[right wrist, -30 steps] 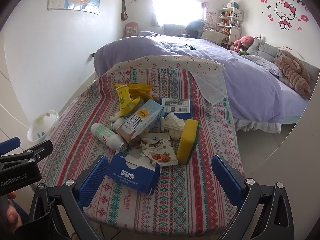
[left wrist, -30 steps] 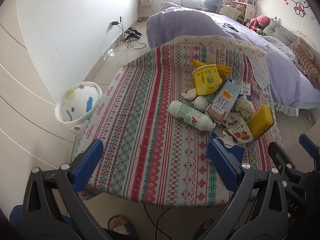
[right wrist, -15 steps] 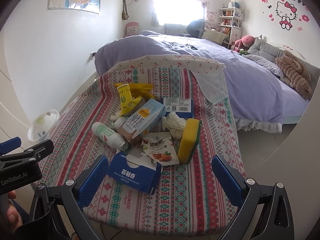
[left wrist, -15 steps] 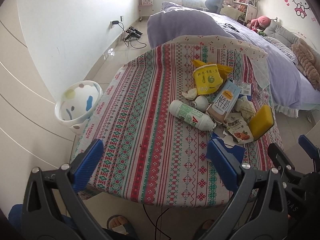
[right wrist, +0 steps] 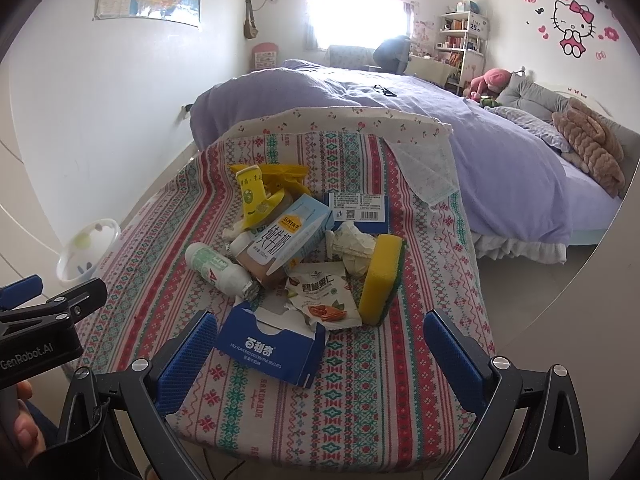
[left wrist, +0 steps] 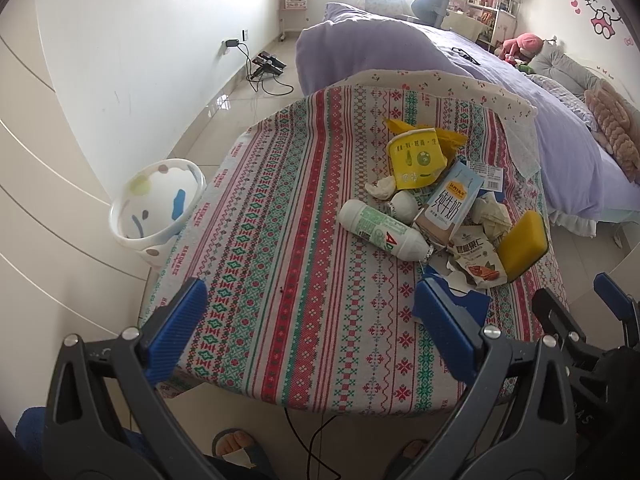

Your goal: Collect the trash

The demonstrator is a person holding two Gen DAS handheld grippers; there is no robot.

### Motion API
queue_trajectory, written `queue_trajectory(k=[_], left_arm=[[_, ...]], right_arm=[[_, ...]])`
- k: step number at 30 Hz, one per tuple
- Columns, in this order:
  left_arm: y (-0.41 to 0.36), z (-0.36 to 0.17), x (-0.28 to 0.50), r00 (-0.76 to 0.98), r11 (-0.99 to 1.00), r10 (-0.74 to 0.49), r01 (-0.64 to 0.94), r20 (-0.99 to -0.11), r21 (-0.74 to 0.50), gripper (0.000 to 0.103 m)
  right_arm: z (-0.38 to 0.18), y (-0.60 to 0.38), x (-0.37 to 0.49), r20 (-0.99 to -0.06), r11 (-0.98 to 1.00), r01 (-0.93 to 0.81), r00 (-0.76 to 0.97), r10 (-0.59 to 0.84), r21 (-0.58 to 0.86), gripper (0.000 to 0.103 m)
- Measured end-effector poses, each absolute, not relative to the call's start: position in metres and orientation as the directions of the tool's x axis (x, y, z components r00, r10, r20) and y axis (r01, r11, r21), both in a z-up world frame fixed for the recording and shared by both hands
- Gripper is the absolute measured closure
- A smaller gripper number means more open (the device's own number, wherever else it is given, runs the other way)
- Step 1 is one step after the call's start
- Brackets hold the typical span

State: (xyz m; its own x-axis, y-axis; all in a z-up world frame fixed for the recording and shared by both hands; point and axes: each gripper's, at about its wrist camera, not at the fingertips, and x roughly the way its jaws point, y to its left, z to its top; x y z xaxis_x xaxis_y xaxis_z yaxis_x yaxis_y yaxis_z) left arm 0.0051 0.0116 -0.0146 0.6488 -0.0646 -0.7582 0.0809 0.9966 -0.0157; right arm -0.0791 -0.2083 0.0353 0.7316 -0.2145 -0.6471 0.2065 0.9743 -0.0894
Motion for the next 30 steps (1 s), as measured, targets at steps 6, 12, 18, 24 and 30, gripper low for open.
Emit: queue_trajectory(k=[6, 12, 18, 24, 30], left_arm=[[0.012, -0.015, 0.005, 0.643, 0.996, -0.070, 0.080, -0.763, -0.024, 0.000], [0.011, -0.017, 0.006, 0.636, 0.996, -0.074, 0.083, -0.768, -0.028, 0.000], [0.013, -0.022, 0.013, 0.623, 0.995, -0.090, 0.085, -0.777, -0.047, 0.000], [0.021, -0.024, 0.026, 0.600, 0.994, -0.107, 0.071, -0.792, -0.081, 0.000], [0.029, -0.026, 0.056, 0.541, 0.988, -0.137, 0.015, -0.830, -0.153, 0.000]], right_arm=[[0.034, -0.209, -0.078, -0.650, 0.975, 0.205, 0.730, -0.211, -0.086, 0.000], [0.033, -0.209, -0.078, -0.650, 0.975, 0.205, 0.730, -0.210, -0.085, 0.000], [0.031, -0.212, -0.076, -0.653, 0.975, 0.212, 0.729, -0.207, -0.073, 0.000], [0.026, -0.220, -0.068, -0.683, 0.977, 0.212, 0.710, -0.172, -0.026, 0.000], [0.040, -0.245, -0.055, -0.706, 0.975, 0.214, 0.699, -0.113, 0.057, 0.000]])
